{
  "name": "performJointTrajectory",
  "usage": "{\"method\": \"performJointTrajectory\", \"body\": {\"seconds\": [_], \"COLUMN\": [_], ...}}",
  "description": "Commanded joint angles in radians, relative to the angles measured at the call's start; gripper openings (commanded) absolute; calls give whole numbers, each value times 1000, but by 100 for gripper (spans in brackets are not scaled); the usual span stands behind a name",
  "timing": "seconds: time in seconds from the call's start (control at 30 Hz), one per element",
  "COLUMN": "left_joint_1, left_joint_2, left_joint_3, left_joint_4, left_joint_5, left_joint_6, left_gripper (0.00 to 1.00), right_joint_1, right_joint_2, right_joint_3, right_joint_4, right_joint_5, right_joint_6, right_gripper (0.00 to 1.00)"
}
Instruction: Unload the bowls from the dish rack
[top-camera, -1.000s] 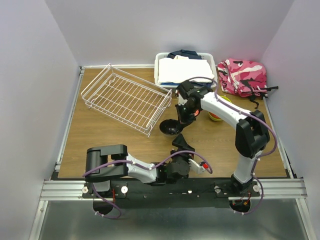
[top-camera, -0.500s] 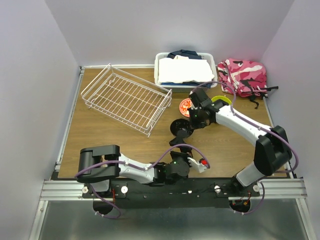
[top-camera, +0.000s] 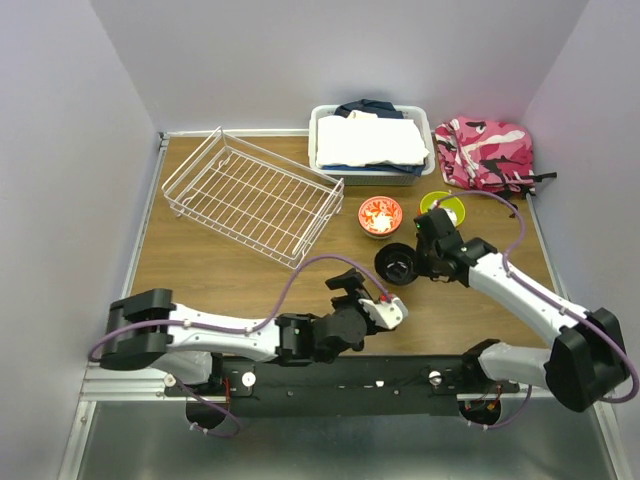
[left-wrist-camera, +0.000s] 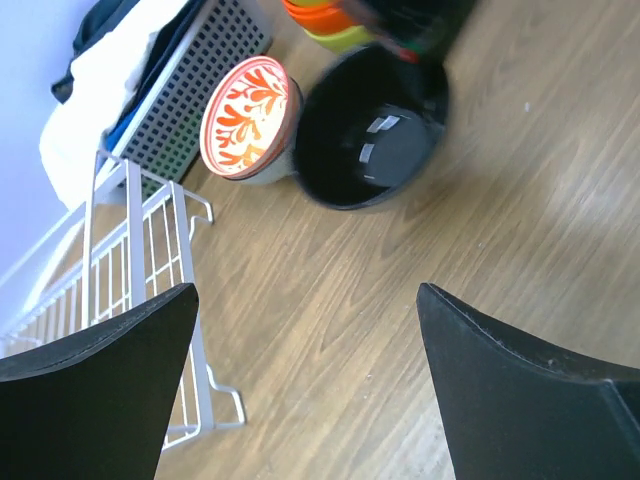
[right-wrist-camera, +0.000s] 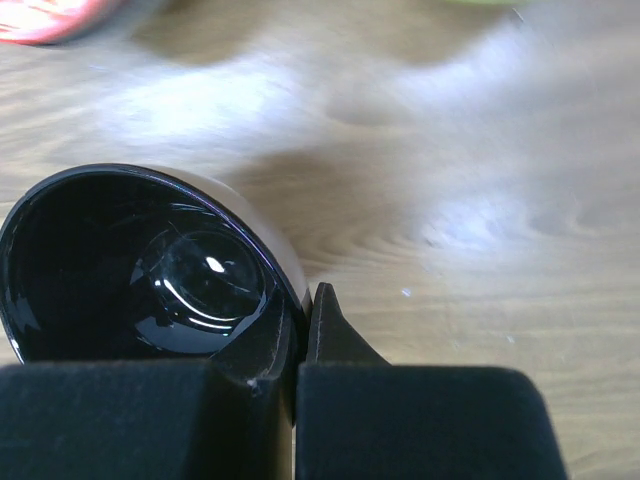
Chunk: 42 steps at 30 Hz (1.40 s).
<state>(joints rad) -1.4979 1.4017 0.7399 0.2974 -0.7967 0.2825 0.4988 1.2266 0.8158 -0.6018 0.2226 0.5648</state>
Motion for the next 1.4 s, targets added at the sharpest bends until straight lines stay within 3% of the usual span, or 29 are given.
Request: {"method": "performJointTrajectory", "body": {"seconds": [0.0,0.2,0.3,0.57,0.67,0.77,0.8,0.9,1.17,1.37], "left_joint_1": [54,283,421,689,823,930,950,1011,1146,1300], "left_joint_2": [-165,-295,-345,-443,-478,-500,-497,-491,-524,-533], "left_joint_3": [26,62,72,92,59,15,16,32,29,33], "left_joint_4": [-185,-375,-420,-498,-500,-469,-469,-480,-514,-535], "left_joint_5": [117,339,431,473,517,580,593,585,545,649], "left_joint_6": [-268,-501,-539,-585,-626,-673,-698,-700,-715,-807], "left_gripper": [99,99,99,99,99,99,99,99,99,99], "right_joint_1": [-23,-86,-134,-163,-164,-164,-164,-164,-164,-164], "right_joint_2": [-104,-159,-147,-56,-44,-35,-36,-65,-203,-329], "right_joint_3": [-99,-217,-251,-241,-239,-224,-219,-202,-96,5], "right_joint_4": [118,244,319,372,376,366,359,335,174,99], "right_joint_5": [118,152,94,31,5,-16,-12,-11,75,208], "right_joint_6": [157,196,176,168,141,119,119,121,95,76], "right_gripper": [1,1,1,1,13,40,57,75,93,100]}}
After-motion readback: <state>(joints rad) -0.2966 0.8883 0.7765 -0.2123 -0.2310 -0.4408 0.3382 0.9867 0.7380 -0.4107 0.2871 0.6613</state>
